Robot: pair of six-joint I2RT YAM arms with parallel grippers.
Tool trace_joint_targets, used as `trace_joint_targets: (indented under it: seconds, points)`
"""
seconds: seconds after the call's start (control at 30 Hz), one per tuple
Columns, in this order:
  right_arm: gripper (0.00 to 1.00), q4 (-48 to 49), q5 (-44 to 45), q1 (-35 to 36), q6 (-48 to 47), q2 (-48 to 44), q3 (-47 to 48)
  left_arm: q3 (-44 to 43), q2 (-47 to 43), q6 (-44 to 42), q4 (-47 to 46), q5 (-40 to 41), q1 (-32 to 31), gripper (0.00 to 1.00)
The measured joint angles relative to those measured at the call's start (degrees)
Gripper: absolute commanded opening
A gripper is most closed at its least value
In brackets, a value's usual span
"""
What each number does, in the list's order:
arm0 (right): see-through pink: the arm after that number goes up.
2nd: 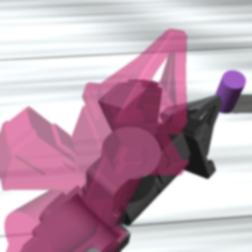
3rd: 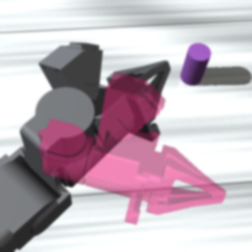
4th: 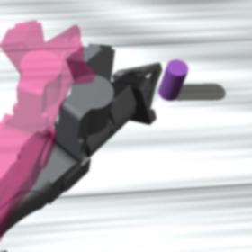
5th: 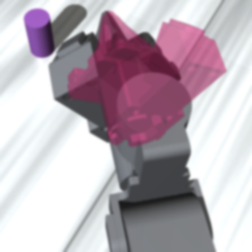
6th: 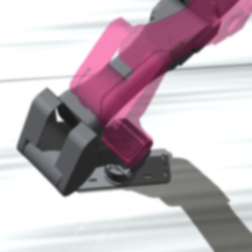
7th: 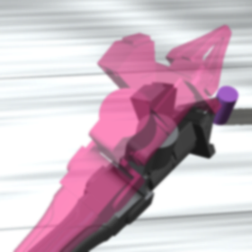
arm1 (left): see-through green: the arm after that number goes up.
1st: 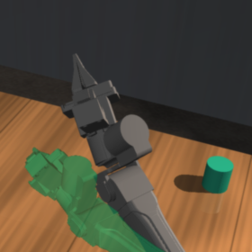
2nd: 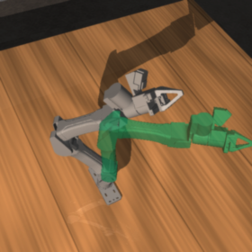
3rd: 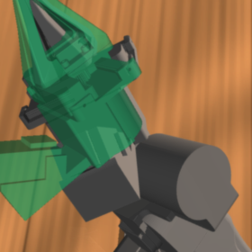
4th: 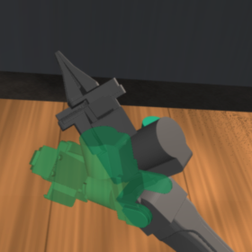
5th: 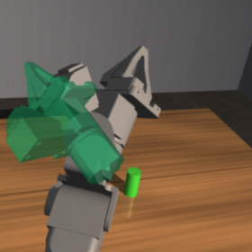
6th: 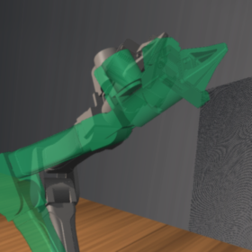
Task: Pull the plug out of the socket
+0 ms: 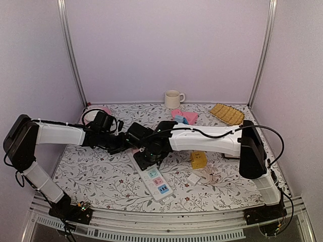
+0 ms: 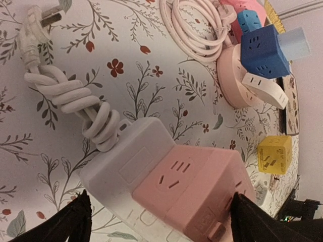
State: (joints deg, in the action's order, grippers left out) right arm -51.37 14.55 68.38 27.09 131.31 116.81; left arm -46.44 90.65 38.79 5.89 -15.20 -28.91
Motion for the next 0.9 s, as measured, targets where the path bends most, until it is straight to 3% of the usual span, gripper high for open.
trace_joint_targets:
  seconds: [0.2, 0.33, 0.57, 0.73, 0.9]
  points:
    - [0.45, 3.0, 1.6, 1.2, -1.0, -1.7, -0.4, 0.0, 0.0, -0.2, 0.0, 0.1, 0.0, 0.95]
    - [0.45, 7.9, -0.4, -0.9, 0.7, -8.9, -9.8, -0.3, 0.0, -0.3, 0.4, 0.1, 0.0, 0.95]
    - [0.45, 17.5, -8.7, -11.1, 6.1, -22.6, -30.2, -2.5, 0.0, -1.6, 4.4, 0.9, -0.1, 0.95]
    - [0.45, 24.2, -16.3, -15.7, 9.7, -24.5, -38.8, -5.8, 0.0, -2.7, 10.0, 2.2, -0.2, 0.95]
    - [0.46, 28.2, -22.0, -15.6, 12.3, -24.3, -40.7, -9.1, 0.0, -3.8, 16.3, 3.5, -0.2, 0.95]
